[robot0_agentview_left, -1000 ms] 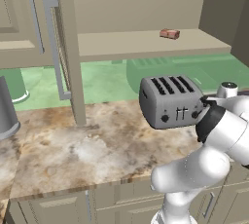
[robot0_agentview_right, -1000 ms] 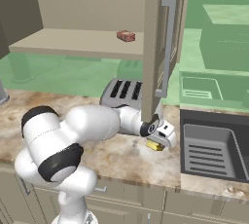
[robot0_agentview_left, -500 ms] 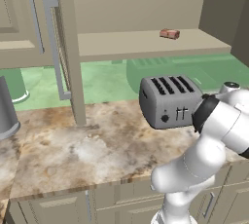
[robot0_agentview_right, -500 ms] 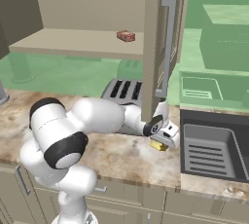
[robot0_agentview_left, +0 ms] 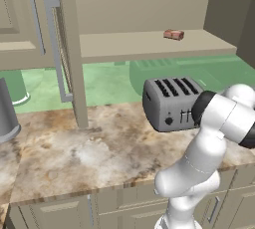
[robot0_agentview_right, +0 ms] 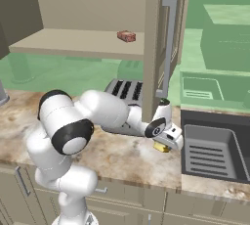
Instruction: Locate and retrieve the sponge and bar soap from the cabinet. Place them next to the sink.
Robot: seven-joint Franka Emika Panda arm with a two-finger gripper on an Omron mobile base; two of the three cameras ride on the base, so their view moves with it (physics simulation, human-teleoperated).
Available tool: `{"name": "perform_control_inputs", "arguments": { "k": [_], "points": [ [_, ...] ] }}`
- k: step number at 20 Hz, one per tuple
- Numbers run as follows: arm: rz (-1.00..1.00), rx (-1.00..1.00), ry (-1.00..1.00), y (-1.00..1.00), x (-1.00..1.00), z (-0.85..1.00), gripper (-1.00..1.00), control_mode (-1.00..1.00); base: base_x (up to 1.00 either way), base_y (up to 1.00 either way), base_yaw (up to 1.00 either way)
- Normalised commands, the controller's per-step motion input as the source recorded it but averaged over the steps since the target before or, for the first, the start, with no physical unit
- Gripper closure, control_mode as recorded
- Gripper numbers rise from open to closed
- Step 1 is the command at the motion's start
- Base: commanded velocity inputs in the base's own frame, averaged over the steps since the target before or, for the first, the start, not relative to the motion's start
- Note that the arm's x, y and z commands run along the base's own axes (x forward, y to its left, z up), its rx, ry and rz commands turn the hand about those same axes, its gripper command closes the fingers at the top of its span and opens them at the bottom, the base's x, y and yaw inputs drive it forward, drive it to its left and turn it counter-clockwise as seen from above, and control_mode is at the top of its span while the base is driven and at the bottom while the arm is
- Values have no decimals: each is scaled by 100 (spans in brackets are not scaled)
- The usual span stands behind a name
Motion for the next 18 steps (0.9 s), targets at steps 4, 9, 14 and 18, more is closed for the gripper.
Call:
{"name": "perform_control_inputs", "arguments": {
  "k": [4,9,14,18],
  "points": [
    [0,0,0,-11,15,-14,100,-100,0,0,0],
    [0,0,0,-5,13,-9,100,-100,0,0,0],
    [0,0,0,-5,14,-5,100,-100,0,0,0],
    [0,1,0,-6,9,-6,100,-100,0,0,0]
  ]
}}
